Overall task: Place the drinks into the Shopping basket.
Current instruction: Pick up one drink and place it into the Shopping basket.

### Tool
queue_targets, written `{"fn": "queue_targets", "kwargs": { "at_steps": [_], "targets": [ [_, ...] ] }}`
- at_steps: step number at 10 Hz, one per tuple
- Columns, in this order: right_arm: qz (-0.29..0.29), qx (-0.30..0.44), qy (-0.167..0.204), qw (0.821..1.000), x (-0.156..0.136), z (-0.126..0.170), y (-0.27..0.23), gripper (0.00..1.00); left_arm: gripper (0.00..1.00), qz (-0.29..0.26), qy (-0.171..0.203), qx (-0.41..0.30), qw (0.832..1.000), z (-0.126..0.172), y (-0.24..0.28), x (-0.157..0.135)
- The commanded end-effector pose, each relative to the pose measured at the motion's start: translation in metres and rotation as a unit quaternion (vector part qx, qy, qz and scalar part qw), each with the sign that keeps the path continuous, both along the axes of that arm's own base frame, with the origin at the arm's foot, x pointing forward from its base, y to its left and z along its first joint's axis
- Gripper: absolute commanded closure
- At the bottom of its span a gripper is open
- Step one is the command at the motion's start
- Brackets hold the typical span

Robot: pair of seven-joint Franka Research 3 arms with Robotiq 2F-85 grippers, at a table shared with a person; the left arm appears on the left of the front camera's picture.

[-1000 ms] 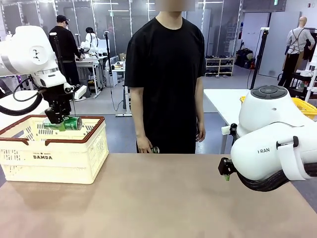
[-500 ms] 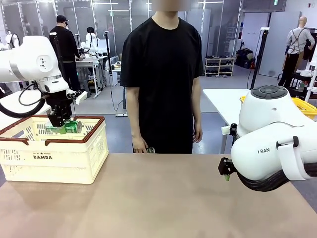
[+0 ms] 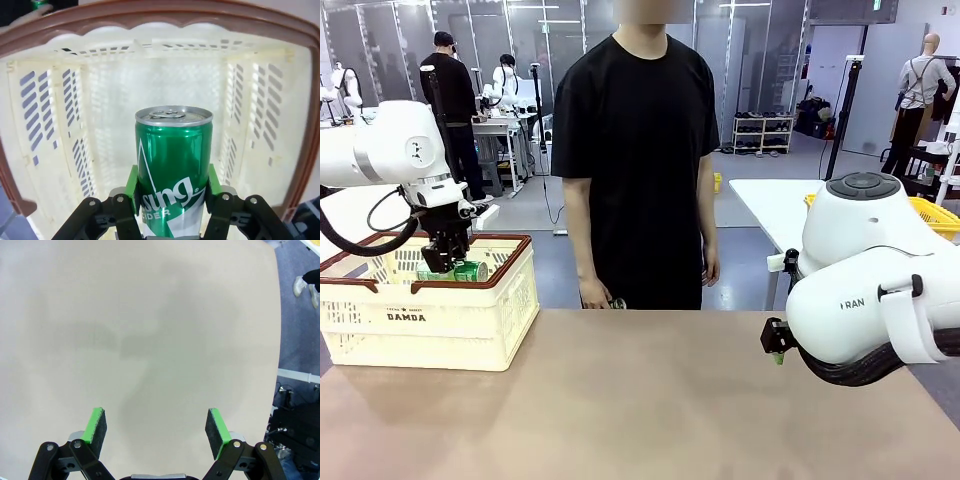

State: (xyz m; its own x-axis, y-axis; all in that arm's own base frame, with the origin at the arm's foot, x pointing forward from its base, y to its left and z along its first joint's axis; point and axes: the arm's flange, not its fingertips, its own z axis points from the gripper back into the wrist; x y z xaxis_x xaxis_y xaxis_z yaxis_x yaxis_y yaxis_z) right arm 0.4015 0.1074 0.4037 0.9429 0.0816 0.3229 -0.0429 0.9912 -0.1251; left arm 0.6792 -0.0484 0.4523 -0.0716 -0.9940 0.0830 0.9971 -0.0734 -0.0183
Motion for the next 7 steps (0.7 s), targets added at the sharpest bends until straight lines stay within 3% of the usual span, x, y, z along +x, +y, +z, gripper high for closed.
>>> {"fn": "queue_targets", "kwargs": {
  "at_steps": [1,7],
  "targets": [
    [-0.003,0.002,0.002,1.0,0.001,-0.001,0.0,0.0,0.42,0.0,-0.004,-0.001,1.0,-0.003,0.003,0.018],
    [-0.003,0.002,0.002,1.0,0.001,-0.001,0.0,0.0,0.42,0.002,0.006,-0.001,1.0,-0.015,0.002,0.01]
  ]
}}
